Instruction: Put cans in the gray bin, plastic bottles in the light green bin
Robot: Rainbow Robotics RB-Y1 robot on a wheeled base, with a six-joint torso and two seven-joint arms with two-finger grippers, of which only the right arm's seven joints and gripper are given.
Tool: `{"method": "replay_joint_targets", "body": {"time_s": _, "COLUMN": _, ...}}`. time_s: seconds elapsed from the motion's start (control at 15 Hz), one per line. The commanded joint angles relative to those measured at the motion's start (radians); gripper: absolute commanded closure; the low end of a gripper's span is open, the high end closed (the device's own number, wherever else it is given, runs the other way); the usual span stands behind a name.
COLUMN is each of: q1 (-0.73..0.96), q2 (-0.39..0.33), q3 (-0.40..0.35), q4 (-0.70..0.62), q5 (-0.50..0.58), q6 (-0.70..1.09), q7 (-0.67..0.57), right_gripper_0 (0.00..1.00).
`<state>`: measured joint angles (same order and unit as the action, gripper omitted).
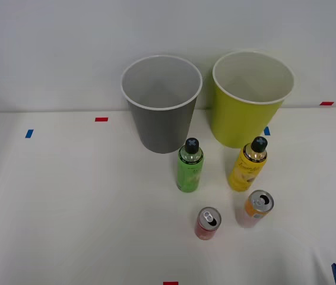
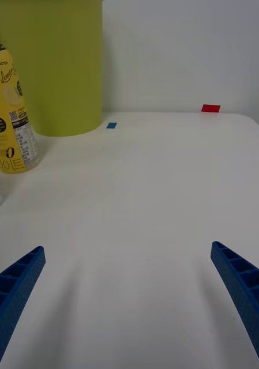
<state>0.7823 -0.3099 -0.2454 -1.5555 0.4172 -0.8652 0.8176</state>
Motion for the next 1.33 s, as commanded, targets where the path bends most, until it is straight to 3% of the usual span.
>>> {"method": "replay_joint_targets", "body": {"time_s": 0.07, "q1": 0.0, "q2": 0.0, "q3": 0.0, "q4": 0.0, "q5": 0.0, "q6": 0.0, "q7": 0.0, "right_gripper_0": 0.0}}
{"method": "replay_joint_targets", "body": {"time_s": 1.33, "q1": 0.0, "q2": 0.0, "q3": 0.0, "q4": 0.0, "q5": 0.0, "q6": 0.0, "q7": 0.0, "right_gripper_0": 0.0}}
